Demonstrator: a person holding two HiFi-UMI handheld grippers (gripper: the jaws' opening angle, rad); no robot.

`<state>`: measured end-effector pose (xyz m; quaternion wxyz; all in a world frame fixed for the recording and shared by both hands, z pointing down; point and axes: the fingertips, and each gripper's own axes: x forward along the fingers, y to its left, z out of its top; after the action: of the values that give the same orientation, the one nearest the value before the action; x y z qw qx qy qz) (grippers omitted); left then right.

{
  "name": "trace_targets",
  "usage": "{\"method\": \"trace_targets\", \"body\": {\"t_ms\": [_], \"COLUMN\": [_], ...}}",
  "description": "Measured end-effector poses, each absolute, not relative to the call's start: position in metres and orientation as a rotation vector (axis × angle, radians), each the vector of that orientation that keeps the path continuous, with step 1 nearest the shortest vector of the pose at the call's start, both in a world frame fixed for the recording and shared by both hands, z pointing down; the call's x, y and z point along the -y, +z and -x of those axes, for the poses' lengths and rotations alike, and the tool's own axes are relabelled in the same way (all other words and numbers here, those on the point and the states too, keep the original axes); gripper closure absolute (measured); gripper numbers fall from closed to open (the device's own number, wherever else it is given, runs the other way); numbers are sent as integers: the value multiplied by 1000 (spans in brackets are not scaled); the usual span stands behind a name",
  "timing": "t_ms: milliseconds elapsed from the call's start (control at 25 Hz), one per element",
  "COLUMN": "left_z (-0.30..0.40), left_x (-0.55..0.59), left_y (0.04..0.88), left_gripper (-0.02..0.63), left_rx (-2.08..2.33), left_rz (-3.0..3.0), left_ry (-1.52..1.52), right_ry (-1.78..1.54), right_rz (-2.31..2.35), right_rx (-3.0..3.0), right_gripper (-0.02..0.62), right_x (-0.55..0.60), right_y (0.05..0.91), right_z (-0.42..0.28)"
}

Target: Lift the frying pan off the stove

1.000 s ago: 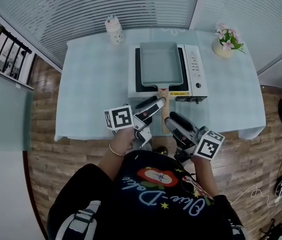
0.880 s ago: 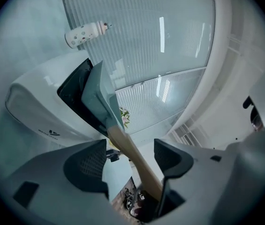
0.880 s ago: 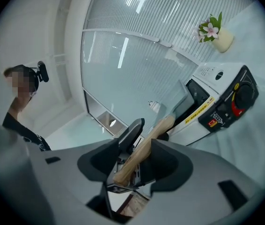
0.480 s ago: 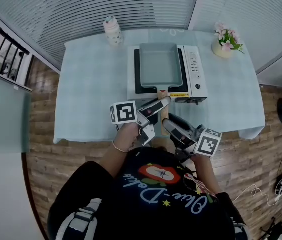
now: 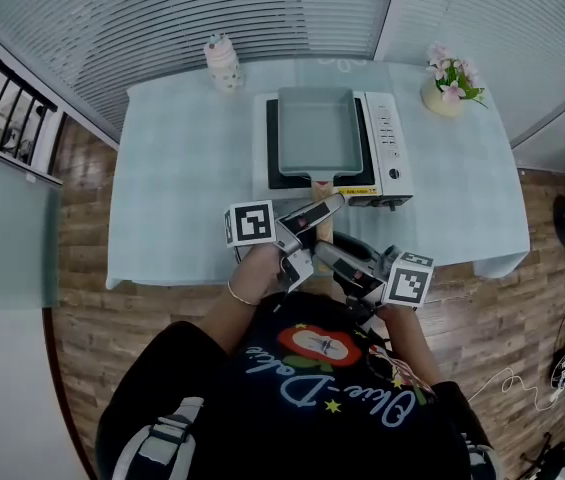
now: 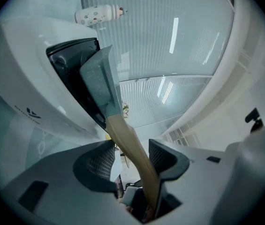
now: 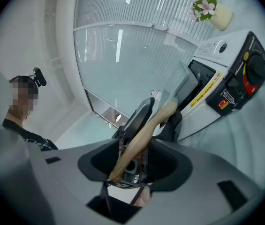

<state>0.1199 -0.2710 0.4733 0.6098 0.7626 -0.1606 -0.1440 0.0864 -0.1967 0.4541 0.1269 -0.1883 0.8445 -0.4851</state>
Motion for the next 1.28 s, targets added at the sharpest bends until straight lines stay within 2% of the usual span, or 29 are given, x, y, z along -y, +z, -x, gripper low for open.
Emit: {"method": "trace_targets", "body": {"t_ms": [320,720,1280], "left_z": [-119,-119,-122], "left_x": [271,269,265], "left_y": [474,476,473], "left_gripper": [425,449,466], "left_rx": [371,380,387], "left_rz": [-1701,-1673,-1658], "left_ry": [-361,-364,-291], "right_ry": [-1509,-1745,-1773], "right_rz": [466,336,328], "right_rx": [-2374,-2057,-1972], "right_gripper": [410,480,479], "right_x": [200,198,197], "right_y": [455,462,458], "right_z": [-76,-74,-75]}}
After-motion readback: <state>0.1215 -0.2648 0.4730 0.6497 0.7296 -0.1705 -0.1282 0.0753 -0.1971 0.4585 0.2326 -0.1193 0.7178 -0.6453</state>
